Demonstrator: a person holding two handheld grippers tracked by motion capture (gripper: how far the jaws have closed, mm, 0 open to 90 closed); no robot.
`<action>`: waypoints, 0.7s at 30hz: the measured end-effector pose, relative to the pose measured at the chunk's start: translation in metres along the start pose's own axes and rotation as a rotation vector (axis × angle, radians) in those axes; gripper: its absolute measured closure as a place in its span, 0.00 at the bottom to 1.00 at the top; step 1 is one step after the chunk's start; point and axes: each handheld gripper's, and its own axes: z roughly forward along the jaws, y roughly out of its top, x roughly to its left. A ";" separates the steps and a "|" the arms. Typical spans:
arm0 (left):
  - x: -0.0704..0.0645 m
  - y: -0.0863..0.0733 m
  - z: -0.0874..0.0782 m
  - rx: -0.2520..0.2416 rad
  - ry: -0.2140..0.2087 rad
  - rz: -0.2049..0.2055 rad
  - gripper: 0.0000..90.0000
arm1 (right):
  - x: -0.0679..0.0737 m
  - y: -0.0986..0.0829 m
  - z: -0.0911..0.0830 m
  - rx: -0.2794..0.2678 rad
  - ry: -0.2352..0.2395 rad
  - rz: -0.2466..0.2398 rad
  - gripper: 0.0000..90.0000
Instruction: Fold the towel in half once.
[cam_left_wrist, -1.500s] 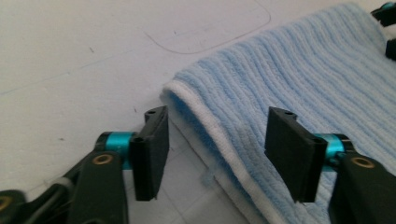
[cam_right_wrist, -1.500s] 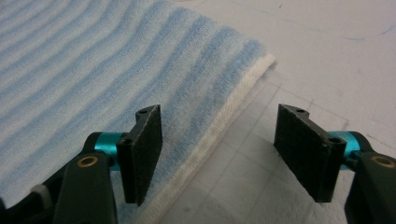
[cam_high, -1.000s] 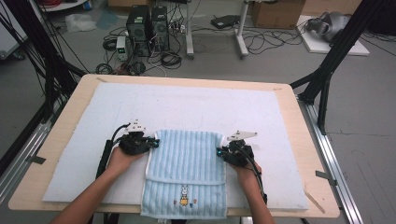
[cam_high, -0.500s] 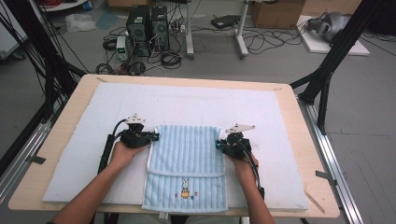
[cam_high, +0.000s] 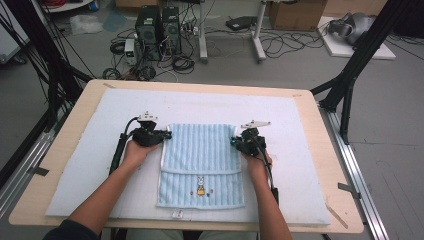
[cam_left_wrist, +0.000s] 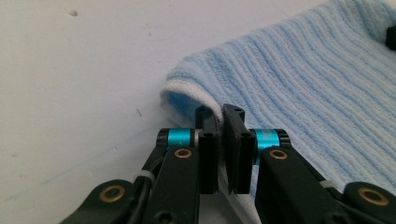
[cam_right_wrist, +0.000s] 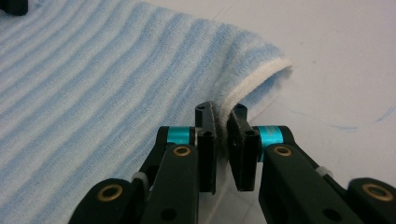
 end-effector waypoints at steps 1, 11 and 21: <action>0.000 0.001 0.001 -0.011 0.011 0.006 0.94 | -0.001 0.001 0.001 0.001 -0.006 -0.003 0.92; 0.006 0.017 0.014 0.015 0.042 0.047 0.93 | -0.004 0.010 0.007 0.012 -0.054 -0.012 0.89; 0.012 0.018 0.017 0.024 0.072 0.000 0.79 | -0.008 0.012 0.012 0.003 -0.087 -0.010 0.82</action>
